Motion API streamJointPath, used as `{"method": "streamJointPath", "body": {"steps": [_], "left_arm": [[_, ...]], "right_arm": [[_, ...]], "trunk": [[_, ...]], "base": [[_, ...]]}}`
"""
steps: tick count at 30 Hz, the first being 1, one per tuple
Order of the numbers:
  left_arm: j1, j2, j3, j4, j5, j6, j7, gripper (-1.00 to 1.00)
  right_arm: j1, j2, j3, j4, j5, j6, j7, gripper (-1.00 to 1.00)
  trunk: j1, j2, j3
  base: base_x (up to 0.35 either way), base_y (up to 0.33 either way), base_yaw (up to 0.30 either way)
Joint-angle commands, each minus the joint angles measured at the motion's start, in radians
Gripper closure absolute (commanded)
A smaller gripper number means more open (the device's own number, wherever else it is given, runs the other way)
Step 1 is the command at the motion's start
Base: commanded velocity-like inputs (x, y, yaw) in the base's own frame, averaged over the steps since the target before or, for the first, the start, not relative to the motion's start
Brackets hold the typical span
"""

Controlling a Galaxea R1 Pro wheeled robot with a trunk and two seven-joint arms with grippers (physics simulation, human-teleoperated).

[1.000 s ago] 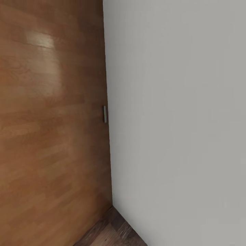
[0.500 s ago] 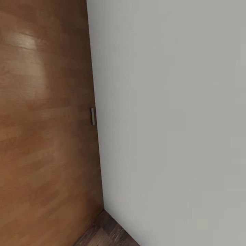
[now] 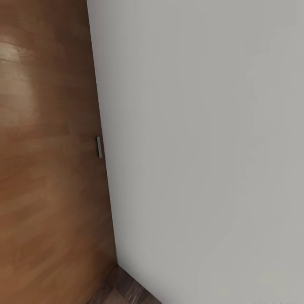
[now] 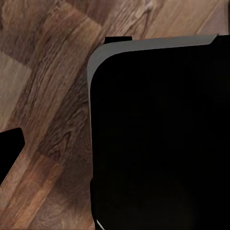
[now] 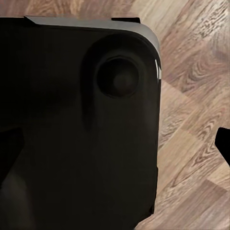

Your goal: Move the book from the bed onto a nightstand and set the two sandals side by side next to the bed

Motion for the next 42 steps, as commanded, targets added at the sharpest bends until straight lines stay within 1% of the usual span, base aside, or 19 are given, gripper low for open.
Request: {"method": "streamJointPath", "body": {"steps": [1,19,29,34,42], "left_arm": [[0.000,0.000,-0.001,0.000,0.000,-0.003,0.001,-1.00],[0.000,0.000,-0.001,0.000,0.000,-0.003,0.001,-1.00],[0.000,0.000,-0.001,0.000,0.000,-0.004,0.001,-1.00],[0.000,0.000,-0.001,0.000,0.000,-0.004,0.001,-1.00],[0.000,0.000,-0.001,0.000,0.000,-0.005,0.001,-1.00]], "right_arm": [[0.000,0.000,0.000,0.000,0.000,-0.001,0.001,-1.00],[0.000,-0.001,0.000,0.001,0.000,-0.001,0.003,-1.00],[0.000,-0.001,0.001,0.001,0.000,-0.001,0.004,-1.00],[0.000,0.000,0.001,0.001,0.000,-0.001,0.004,-1.00],[0.000,0.001,0.001,0.001,0.000,-0.001,0.003,-1.00]], "trunk": [[0.000,0.000,0.000],[0.000,0.000,0.020],[0.000,0.000,0.025],[0.000,0.000,0.025],[0.000,0.000,0.025]], "base": [[0.000,0.000,-0.224],[0.000,0.000,-0.237],[0.000,0.000,-0.257],[0.000,0.000,-0.136],[0.000,0.000,-0.040]]}}
